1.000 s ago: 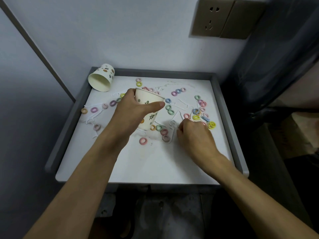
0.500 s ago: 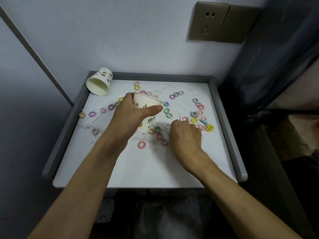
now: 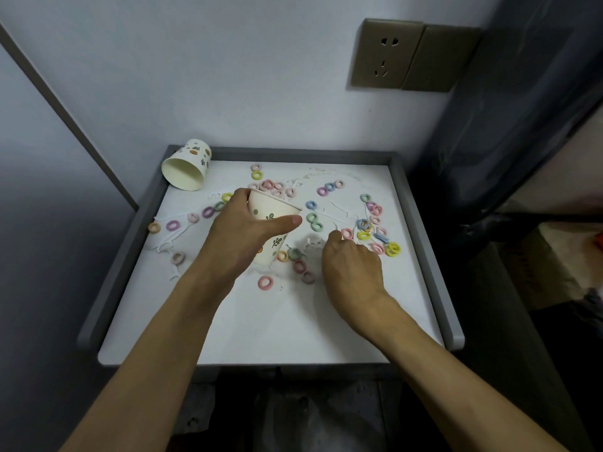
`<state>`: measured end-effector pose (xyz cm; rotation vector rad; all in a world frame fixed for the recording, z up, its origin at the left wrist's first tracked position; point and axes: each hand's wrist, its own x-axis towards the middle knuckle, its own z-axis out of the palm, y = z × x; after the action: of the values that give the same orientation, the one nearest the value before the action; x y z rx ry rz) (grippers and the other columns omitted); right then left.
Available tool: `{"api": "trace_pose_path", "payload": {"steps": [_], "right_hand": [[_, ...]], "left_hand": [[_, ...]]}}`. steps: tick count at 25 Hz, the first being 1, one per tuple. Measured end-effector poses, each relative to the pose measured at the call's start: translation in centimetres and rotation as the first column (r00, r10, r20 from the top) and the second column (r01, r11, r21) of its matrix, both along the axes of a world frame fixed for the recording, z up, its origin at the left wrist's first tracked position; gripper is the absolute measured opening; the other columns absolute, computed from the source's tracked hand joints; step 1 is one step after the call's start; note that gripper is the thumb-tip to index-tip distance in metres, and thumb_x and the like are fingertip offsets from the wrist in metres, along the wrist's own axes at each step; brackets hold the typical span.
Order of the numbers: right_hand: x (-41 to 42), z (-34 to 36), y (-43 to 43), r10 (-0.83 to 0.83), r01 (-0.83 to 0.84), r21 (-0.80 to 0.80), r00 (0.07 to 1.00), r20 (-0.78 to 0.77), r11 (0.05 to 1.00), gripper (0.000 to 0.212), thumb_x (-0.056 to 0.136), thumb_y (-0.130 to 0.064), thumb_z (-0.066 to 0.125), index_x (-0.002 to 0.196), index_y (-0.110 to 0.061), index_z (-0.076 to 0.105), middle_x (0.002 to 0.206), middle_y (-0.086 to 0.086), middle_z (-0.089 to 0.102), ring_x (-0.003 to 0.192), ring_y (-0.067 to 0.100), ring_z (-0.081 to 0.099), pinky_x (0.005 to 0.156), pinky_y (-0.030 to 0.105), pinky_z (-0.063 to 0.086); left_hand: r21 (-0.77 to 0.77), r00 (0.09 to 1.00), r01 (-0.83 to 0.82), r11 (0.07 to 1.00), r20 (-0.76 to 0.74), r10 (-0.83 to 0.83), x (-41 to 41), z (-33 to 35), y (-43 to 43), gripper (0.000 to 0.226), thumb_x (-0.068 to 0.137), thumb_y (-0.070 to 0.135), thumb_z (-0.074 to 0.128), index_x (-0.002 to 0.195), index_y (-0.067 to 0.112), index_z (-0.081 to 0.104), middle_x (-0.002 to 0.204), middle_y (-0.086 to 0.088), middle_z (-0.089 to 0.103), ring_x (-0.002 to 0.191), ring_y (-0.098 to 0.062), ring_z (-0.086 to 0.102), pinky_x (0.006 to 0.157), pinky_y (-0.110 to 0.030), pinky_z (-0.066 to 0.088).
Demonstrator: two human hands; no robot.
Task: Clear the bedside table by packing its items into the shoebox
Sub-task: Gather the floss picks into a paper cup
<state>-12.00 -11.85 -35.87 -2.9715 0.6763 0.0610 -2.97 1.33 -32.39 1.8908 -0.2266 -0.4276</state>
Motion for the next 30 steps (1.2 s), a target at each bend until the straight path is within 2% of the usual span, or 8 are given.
{"api": "trace_pose_path", "payload": {"steps": [4,8,13,16,18,20,23,30], "right_hand": [[0.5,1.9,-3.3,0.035,-0.071,0.142,0.969,0.243,0.987,0.013,0.093,-0.006,0.053,0.106,-0.009,0.055,0.097,0.013,0.068,0.088,0.036,0.063,0.062,0.032,0.036],[1.2,4.2,-5.3,0.023,-0.207,0.322,0.870,0.493,0.924,0.019,0.094,-0.017,0.058,0.106,-0.017,0.073,0.092,0.005,0.070,0.084,0.021,0.060,0.066,0.021,0.034],[1.4,4.3,-3.3,0.359,-0.477,0.318,0.859,0.365,0.819,0.022,0.086,-0.014,0.066,0.104,-0.024,0.074,0.084,-0.002,0.065,0.071,0.006,0.052,0.063,0.016,0.034],[1.6,4.5,-4.5,0.141,-0.368,0.414,0.864,0.484,0.833,0.019,0.085,-0.016,0.067,0.100,-0.026,0.073,0.089,-0.009,0.068,0.068,-0.003,0.057,0.065,0.007,0.038],[1.3,3.9,-6.3,-0.027,-0.194,0.394,0.870,0.491,0.898,0.013,0.086,-0.018,0.067,0.097,-0.025,0.072,0.093,-0.008,0.068,0.073,0.004,0.061,0.068,0.018,0.045],[0.5,2.6,-7.6,-0.049,-0.025,0.306,0.972,0.231,0.952,0.022,0.082,-0.031,0.073,0.103,-0.027,0.069,0.102,-0.004,0.065,0.083,0.015,0.061,0.070,0.027,0.049],[-1.0,0.3,-7.2,-0.019,0.041,0.190,0.993,-0.118,0.981,0.053,0.070,-0.045,0.078,0.117,-0.031,0.058,0.117,-0.002,0.056,0.097,0.024,0.059,0.072,0.031,0.047],[-1.6,-1.2,-7.1,0.023,-0.077,0.351,0.987,0.156,0.933,0.019,0.075,-0.010,0.074,0.092,-0.017,0.068,0.088,0.001,0.058,0.077,0.022,0.057,0.064,0.031,0.049]], "left_hand": [[0.086,0.993,0.072,0.994,0.088,-0.079,0.1,-0.4,0.0,0.052,0.067,0.039,0.086,0.107,0.028,0.055,0.092,0.014,0.067,0.076,-0.001,0.064,0.060,-0.025,0.047],[0.249,0.946,0.200,0.948,0.204,-0.253,-0.2,-0.7,-0.4,0.068,0.060,0.036,0.090,0.114,0.034,0.048,0.098,0.018,0.060,0.087,0.001,0.058,0.074,-0.026,0.050],[0.141,0.933,0.265,0.954,0.214,-0.290,-0.8,-0.8,-1.2,0.063,0.050,0.027,0.081,0.107,0.033,0.056,0.097,0.011,0.066,0.092,-0.015,0.063,0.080,-0.046,0.054],[0.163,0.919,0.267,0.950,0.255,-0.302,-0.6,-1.1,-1.1,0.065,0.055,0.027,0.087,0.110,0.034,0.053,0.098,0.016,0.064,0.092,-0.005,0.060,0.075,-0.032,0.052],[0.193,0.921,0.232,0.953,0.272,-0.279,-0.3,-1.3,-0.9,0.069,0.058,0.029,0.090,0.112,0.035,0.049,0.099,0.022,0.060,0.093,0.005,0.055,0.068,-0.016,0.045],[0.169,0.939,0.191,0.967,0.256,-0.230,0.0,-1.4,-0.8,0.071,0.058,0.030,0.091,0.113,0.035,0.047,0.098,0.026,0.057,0.091,0.011,0.052,0.067,-0.011,0.043],[0.137,0.955,0.158,0.978,0.231,-0.186,0.3,-1.5,-0.9,0.071,0.058,0.032,0.092,0.114,0.036,0.047,0.096,0.025,0.058,0.088,0.010,0.054,0.073,-0.026,0.053],[0.135,0.952,0.174,0.975,0.229,-0.202,0.1,-1.7,-1.6,0.070,0.057,0.038,0.090,0.113,0.033,0.049,0.096,0.022,0.060,0.087,0.007,0.057,0.075,-0.038,0.057]]}}
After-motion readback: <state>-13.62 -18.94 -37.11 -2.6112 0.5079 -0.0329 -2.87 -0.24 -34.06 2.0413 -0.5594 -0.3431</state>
